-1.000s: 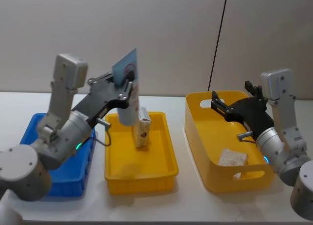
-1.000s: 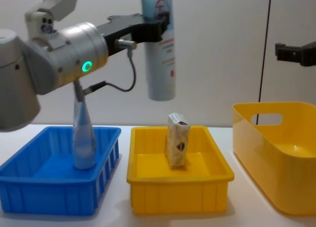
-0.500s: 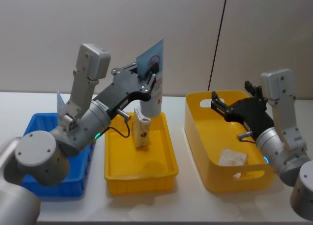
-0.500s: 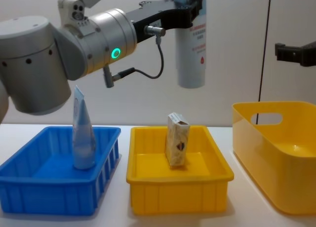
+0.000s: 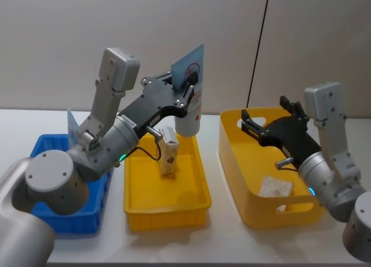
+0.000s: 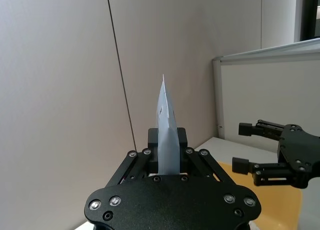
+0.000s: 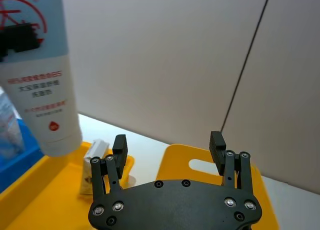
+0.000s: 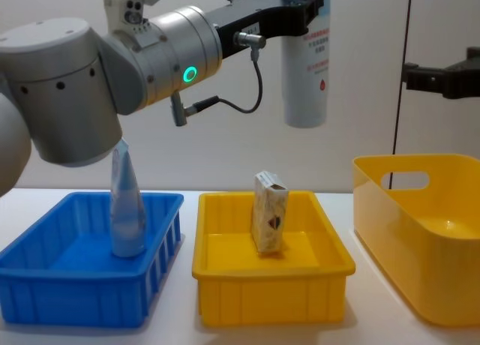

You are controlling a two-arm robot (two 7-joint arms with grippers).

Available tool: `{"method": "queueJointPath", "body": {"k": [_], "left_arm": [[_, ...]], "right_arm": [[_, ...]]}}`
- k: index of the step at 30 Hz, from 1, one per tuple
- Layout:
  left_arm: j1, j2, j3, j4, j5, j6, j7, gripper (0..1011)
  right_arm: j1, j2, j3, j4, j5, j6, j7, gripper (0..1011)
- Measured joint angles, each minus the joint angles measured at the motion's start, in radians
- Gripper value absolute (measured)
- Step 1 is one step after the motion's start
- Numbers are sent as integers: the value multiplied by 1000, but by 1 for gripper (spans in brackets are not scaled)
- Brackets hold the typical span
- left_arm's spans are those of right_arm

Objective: Bimanual collaborative sorting of washing and personal care products

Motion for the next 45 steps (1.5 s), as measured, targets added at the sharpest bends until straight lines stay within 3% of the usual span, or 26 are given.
{"method": "queueJointPath", "body": {"k": [16, 26, 45], "left_arm": [[-9, -5, 5, 10, -2, -5, -7, 172], [-11, -6, 6, 11, -2, -6, -9, 172], [-12, -6, 7, 13, -2, -6, -10, 172]], "right_arm": [[27, 33, -35, 6, 77, -1, 150, 1004], [73, 46, -74, 36, 127, 26, 248, 1004], [186, 23, -148, 160, 133, 51, 287, 1004]]}}
